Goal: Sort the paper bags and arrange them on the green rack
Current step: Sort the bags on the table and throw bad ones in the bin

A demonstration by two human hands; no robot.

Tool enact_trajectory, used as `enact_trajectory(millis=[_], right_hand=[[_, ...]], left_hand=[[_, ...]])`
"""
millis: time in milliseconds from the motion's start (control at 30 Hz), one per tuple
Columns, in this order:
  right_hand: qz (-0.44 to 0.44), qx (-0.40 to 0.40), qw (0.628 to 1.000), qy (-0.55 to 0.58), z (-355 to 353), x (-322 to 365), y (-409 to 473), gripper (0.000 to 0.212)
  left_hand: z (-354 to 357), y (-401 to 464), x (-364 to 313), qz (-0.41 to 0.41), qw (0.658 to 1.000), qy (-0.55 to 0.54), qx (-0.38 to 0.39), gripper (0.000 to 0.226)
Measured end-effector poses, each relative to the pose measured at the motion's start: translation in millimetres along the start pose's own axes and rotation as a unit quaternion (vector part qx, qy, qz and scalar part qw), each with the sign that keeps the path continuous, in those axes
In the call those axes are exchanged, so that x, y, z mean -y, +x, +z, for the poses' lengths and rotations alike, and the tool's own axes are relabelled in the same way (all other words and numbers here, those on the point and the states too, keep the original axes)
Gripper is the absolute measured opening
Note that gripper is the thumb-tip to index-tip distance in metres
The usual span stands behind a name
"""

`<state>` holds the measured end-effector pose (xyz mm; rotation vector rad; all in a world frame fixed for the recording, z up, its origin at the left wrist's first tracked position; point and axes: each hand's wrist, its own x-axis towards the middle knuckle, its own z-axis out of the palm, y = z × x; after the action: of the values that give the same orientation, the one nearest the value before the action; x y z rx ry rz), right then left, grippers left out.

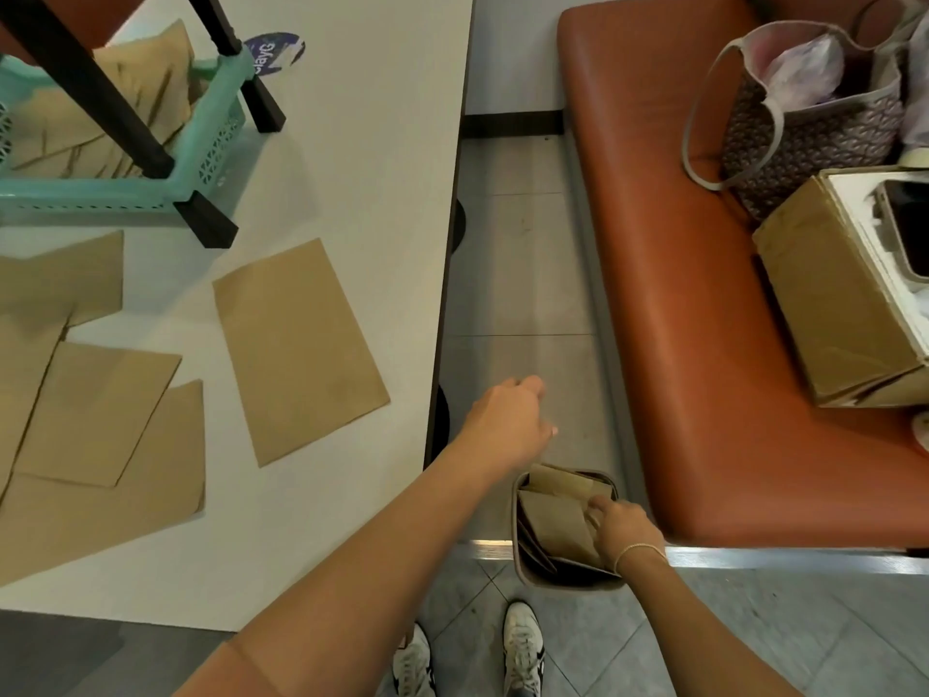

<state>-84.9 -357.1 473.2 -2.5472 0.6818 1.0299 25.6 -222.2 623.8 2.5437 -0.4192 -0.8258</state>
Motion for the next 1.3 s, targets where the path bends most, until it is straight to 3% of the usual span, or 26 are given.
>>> enact_trajectory(millis=[200,400,567,667,733,800,933,1100,1200,1300], right_hand=[[-0.012,0.000,1.000,0.027,-23.2,16.4,-11.1,0.046],[-0.070,-0.087,0.989,0.100,-90.2,79.6,-38.2,0.042],[-0.140,-0.255,0.935,0.203,-153.5,150.2,-86.3,0.043],[-0.188,-0.290,0.905,0.247,-167.3,186.7,-109.4,0.041],[-0.209,-0.282,0.905,0.239,-164.7,207.9,-120.2,0.045],[-0.223,-0.234,0.929,0.178,-155.0,225.5,-129.9,0.058],[-0.165,-0.146,0.974,0.041,-136.7,250.9,-144.8,0.080],[-0.095,-0.106,0.988,0.065,-140.5,265.5,-146.9,0.084],[-0.080,-0.076,0.987,0.115,-143.6,270.9,-142.0,0.078],[-0.085,-0.054,0.988,0.114,-143.8,271.7,-140.6,0.047]], left_hand=[[-15.7,-16.6,-2.6,0.061,0.998,-0.028,-0.018,0.040],[-64.6,-40.4,3.6,0.110,0.976,-0.074,-0.172,0.027],[-110.4,-60.2,40.1,0.038,0.956,-0.085,-0.279,0.023],[-126.1,-76.7,70.2,-0.061,0.949,-0.080,-0.300,0.030],[-133.2,-88.5,89.5,-0.149,0.943,-0.064,-0.292,0.040],[-138.8,-99.9,108.8,-0.221,0.932,-0.054,-0.281,0.046],[-146.9,-115.5,155.2,-0.296,0.910,-0.040,-0.288,0.050],[-155.3,-121.7,199.0,-0.385,0.889,-0.036,-0.247,0.082],[-154.1,-122.2,210.2,-0.381,0.896,-0.002,-0.229,0.085],[-154.7,-120.8,212.1,-0.361,0.907,0.045,-0.214,0.076]])
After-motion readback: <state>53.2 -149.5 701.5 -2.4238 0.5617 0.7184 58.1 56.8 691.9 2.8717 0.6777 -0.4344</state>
